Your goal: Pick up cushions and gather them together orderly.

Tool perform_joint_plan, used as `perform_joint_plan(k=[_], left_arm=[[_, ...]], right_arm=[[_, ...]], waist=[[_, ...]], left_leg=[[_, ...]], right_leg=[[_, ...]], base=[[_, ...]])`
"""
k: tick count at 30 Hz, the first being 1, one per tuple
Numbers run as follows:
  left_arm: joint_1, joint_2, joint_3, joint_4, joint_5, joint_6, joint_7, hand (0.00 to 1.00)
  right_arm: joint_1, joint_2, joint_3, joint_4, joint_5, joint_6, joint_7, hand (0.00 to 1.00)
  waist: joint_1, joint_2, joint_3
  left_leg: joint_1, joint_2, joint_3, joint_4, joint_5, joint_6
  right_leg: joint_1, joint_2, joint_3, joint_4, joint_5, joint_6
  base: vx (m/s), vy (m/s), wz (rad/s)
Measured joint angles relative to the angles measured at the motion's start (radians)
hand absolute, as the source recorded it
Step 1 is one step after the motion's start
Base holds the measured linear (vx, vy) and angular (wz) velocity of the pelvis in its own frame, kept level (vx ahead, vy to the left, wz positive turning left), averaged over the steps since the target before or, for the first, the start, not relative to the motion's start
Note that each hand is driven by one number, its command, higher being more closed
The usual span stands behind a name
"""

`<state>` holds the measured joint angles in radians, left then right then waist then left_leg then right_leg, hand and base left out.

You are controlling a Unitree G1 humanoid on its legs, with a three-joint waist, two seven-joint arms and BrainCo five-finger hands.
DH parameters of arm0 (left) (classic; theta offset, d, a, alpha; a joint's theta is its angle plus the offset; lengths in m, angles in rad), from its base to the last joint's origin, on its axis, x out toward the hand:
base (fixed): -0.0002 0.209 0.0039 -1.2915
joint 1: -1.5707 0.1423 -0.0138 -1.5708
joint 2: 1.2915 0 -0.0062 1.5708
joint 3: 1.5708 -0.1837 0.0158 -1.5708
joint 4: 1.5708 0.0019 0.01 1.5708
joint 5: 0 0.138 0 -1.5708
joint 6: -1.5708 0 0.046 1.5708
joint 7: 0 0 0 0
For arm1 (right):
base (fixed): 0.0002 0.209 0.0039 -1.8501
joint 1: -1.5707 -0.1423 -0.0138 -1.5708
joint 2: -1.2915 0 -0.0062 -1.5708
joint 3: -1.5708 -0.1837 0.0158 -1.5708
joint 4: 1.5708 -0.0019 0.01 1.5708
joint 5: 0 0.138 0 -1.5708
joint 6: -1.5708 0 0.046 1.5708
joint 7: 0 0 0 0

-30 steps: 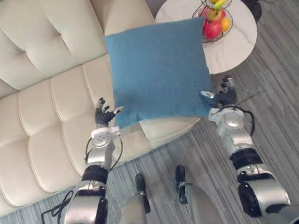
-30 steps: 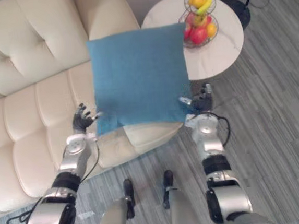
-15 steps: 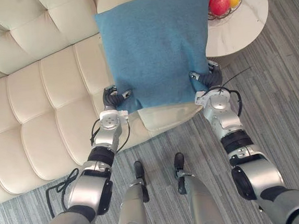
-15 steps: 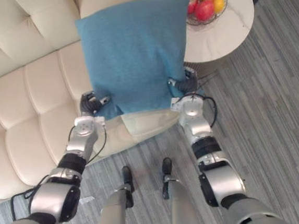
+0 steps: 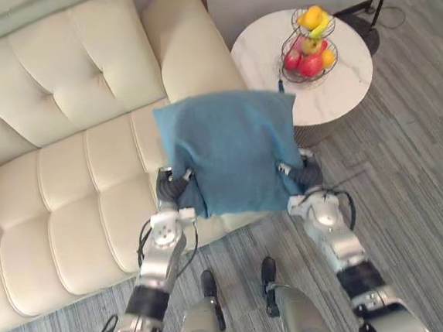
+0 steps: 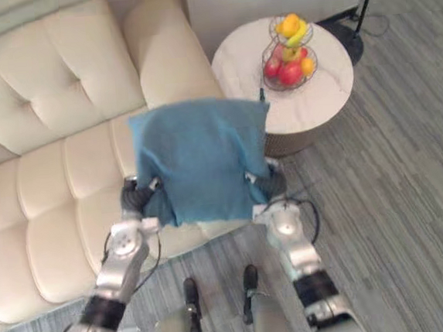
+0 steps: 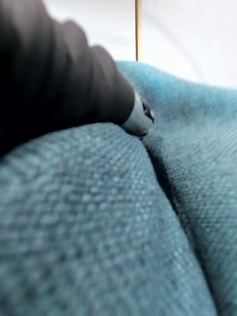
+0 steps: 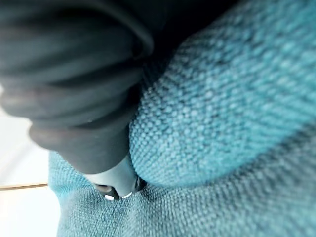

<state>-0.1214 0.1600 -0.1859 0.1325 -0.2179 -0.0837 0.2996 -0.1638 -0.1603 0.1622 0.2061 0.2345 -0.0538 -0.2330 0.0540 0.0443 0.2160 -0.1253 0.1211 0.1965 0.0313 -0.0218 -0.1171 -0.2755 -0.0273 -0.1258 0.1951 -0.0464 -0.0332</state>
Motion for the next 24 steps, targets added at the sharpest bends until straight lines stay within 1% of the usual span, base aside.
perform_joint_plan(k=[2, 3, 4, 5, 6, 8, 9, 10, 11, 12, 13, 14, 15, 16, 17, 18, 19, 20, 21, 22, 23, 24], left_arm=[[0.042, -0.001, 0.000, -0.022, 0.000, 0.000, -0.013, 1.00], [0.115, -0.011, 0.002, -0.065, -0.003, 0.000, -0.031, 1.00], [0.133, -0.015, 0.003, -0.076, -0.005, 0.000, -0.036, 1.00], [0.183, -0.027, 0.015, -0.110, -0.024, -0.001, -0.051, 1.00], [0.202, -0.032, 0.020, -0.122, -0.027, -0.001, -0.054, 1.00], [0.293, -0.063, 0.053, -0.179, -0.044, -0.002, -0.068, 1.00], [0.310, -0.066, 0.057, -0.188, -0.047, -0.005, -0.069, 1.00], [0.339, -0.070, 0.068, -0.204, -0.057, -0.018, -0.076, 1.00], [0.353, -0.074, 0.083, -0.220, -0.062, -0.020, -0.087, 1.00], [0.354, -0.076, 0.087, -0.223, -0.062, -0.021, -0.087, 1.00], [0.354, -0.081, 0.094, -0.233, -0.063, -0.023, -0.088, 1.00], [0.354, -0.087, 0.099, -0.238, -0.068, -0.034, -0.088, 1.00], [0.354, -0.091, 0.101, -0.238, -0.069, -0.038, -0.089, 1.00], [0.354, -0.099, 0.102, -0.237, -0.071, -0.040, -0.089, 1.00], [0.347, -0.102, 0.098, -0.234, -0.078, -0.040, -0.089, 1.00], [0.338, -0.103, 0.093, -0.230, -0.079, -0.040, -0.090, 1.00], [0.320, -0.106, 0.084, -0.211, -0.080, -0.040, -0.091, 1.00], [0.313, -0.107, 0.076, -0.191, -0.080, -0.040, -0.091, 1.00], [0.309, -0.110, 0.065, -0.167, -0.080, -0.040, -0.093, 1.00], [0.309, -0.113, 0.058, -0.159, -0.080, -0.040, -0.093, 1.00], [0.310, -0.118, 0.043, -0.145, -0.081, -0.040, -0.090, 1.00], [0.306, -0.127, 0.030, -0.119, -0.083, -0.040, -0.089, 1.00]], right_arm=[[0.036, 0.008, 0.002, -0.001, 0.000, -0.006, 0.017, 1.00], [0.096, 0.012, 0.008, -0.016, 0.000, -0.008, 0.048, 1.00], [0.114, 0.012, 0.008, -0.030, 0.000, -0.008, 0.054, 1.00], [0.154, 0.012, 0.013, -0.062, -0.002, -0.009, 0.072, 1.00], [0.167, 0.012, 0.015, -0.075, -0.002, -0.009, 0.077, 1.00], [0.226, 0.012, 0.049, -0.129, -0.017, -0.015, 0.094, 1.00], [0.236, 0.012, 0.054, -0.137, -0.024, -0.016, 0.100, 1.00], [0.250, 0.013, 0.064, -0.157, -0.039, -0.020, 0.110, 1.00], [0.251, 0.012, 0.076, -0.171, -0.039, -0.029, 0.114, 1.00], [0.251, 0.012, 0.078, -0.174, -0.039, -0.032, 0.114, 1.00], [0.251, 0.013, 0.079, -0.186, -0.038, -0.035, 0.114, 1.00], [0.250, 0.013, 0.079, -0.189, -0.038, -0.046, 0.115, 1.00], [0.249, 0.012, 0.078, -0.189, -0.038, -0.051, 0.115, 1.00], [0.250, 0.013, 0.074, -0.188, -0.037, -0.057, 0.115, 1.00], [0.250, 0.012, 0.062, -0.186, -0.037, -0.062, 0.115, 1.00], [0.249, 0.012, 0.049, -0.182, -0.037, -0.065, 0.115, 1.00], [0.238, 0.012, 0.027, -0.154, -0.038, -0.066, 0.114, 1.00], [0.219, 0.012, 0.013, -0.112, -0.038, -0.067, 0.113, 1.00], [0.202, 0.012, -0.003, -0.059, -0.038, -0.067, 0.110, 1.00], [0.198, 0.011, -0.004, -0.043, -0.039, -0.067, 0.106, 1.00], [0.186, 0.010, -0.004, -0.009, -0.039, -0.067, 0.100, 1.00], [0.181, 0.019, -0.016, 0.042, -0.041, -0.066, 0.094, 1.00]], waist=[[0.000, 0.000, -0.019], [-0.001, 0.000, -0.038], [-0.001, 0.001, -0.043], [0.000, 0.001, -0.067], [0.000, 0.001, -0.076], [0.000, 0.000, -0.084], [0.001, 0.000, -0.086], [0.005, -0.002, -0.093], [0.010, -0.002, -0.093], [0.012, -0.002, -0.093], [0.012, 0.001, -0.095], [0.018, 0.002, -0.097], [0.020, 0.002, -0.098], [0.018, -0.004, -0.102], [0.006, -0.006, -0.107], [0.001, -0.007, -0.107], [0.000, -0.013, -0.106], [-0.005, -0.020, -0.108], [-0.008, -0.023, -0.116], [-0.007, -0.021, -0.120], [-0.007, -0.010, -0.128], [-0.011, -0.003, -0.136]], left_leg=[[0.013, 0.000, 0.000, -0.008, 0.001, 0.000], [0.048, 0.002, -0.004, -0.017, 0.003, -0.001], [0.055, 0.002, -0.006, -0.019, 0.003, -0.001], [0.065, 0.002, -0.012, -0.026, 0.002, 0.000], [0.067, 0.002, -0.013, -0.030, 0.002, 0.000], [0.109, 0.005, -0.015, -0.029, 0.000, 0.003], [0.115, 0.006, -0.015, -0.026, -0.003, 0.006], [0.103, 0.008, -0.016, 0.001, -0.019, 0.010], [0.071, 0.012, -0.023, 0.062, -0.042, 0.013], [0.058, 0.013, -0.027, 0.084, -0.050, 0.015], [0.016, 0.025, -0.048, 0.159, -0.077, 0.019], [-0.020, 0.029, -0.058, 0.196, -0.093, 0.020], [-0.028, 0.030, -0.060, 0.198, -0.099, 0.029], [-0.045, 0.038, -0.034, 0.204, -0.117, 0.053], [-0.069, 0.056, 0.018, 0.222, -0.123, 0.084], [-0.082, 0.064, 0.039, 0.234, -0.121, 0.087], [-0.093, 0.081, 0.058, 0.233, -0.114, 0.098], [-0.094, 0.095, 0.060, 0.226, -0.111, 0.101], [-0.081, 0.112, 0.060, 0.189, -0.107, 0.093], [-0.074, 0.113, 0.061, 0.173, -0.104, 0.085], [-0.053, 0.126, 0.057, 0.137, -0.096, 0.061], [-0.044, 0.117, 0.087, 0.102, -0.014, -0.040]], right_leg=[[0.012, 0.003, 0.000, -0.008, 0.000, 0.000], [0.054, 0.008, -0.002, -0.023, 0.000, 0.000], [0.062, 0.009, -0.003, -0.027, 0.000, 0.000], [0.072, 0.011, -0.005, -0.033, 0.000, 0.000], [0.074, 0.012, -0.005, -0.037, 0.001, 0.000], [0.131, 0.016, -0.007, -0.065, 0.008, 0.006], [0.140, 0.016, -0.008, -0.067, 0.008, 0.006], [0.144, 0.015, -0.012, -0.067, 0.008, 0.006], [0.146, 0.011, -0.025, -0.063, 0.010, 0.007], [0.146, 0.009, -0.030, -0.061, 0.010, 0.007], [0.146, 0.008, -0.044, -0.057, 0.010, 0.007], [0.145, 0.002, -0.071, -0.057, 0.011, 0.007], [0.145, 0.001, -0.079, -0.059, 0.010, 0.007], [0.143, -0.016, -0.098, -0.070, 0.018, 0.008], [0.145, -0.039, -0.135, -0.085, 0.027, 0.012], [0.142, -0.053, -0.150, -0.087, 0.027, 0.011], [0.140, -0.080, -0.168, -0.087, 0.023, 0.012], [0.140, -0.103, -0.173, -0.087, 0.026, 0.028], [0.141, -0.130, -0.174, -0.093, 0.035, 0.053], [0.141, -0.133, -0.173, -0.097, 0.037, 0.065], [0.140, -0.144, -0.172, -0.104, 0.041, 0.094], [0.152, -0.170, -0.172, -0.127, 0.062, 0.136]], base=[[0.05, 0.009, 0.01], [0.04, 0.006, 0.04], [0.01, 0.001, 0.07], [0.00, -0.001, 0.04], [0.02, 0.004, 0.04], [0.01, 0.011, 0.05], [-0.03, 0.010, 0.09], [-0.05, 0.006, 0.15], [-0.06, 0.002, 0.19], [-0.11, -0.001, 0.33], [-0.11, 0.000, 0.39], [-0.15, 0.017, 0.42], [-0.11, 0.037, 0.43], [-0.14, 0.098, 0.67], [-0.10, 0.124, 0.81], [-0.12, 0.191, 0.90], [-0.10, 0.215, 0.68], [-0.09, 0.297, 0.60], [-0.05, 0.284, 0.32], [-0.01, 0.278, 0.15], [0.02, 0.318, 0.12], [0.06, 0.466, 0.18]])
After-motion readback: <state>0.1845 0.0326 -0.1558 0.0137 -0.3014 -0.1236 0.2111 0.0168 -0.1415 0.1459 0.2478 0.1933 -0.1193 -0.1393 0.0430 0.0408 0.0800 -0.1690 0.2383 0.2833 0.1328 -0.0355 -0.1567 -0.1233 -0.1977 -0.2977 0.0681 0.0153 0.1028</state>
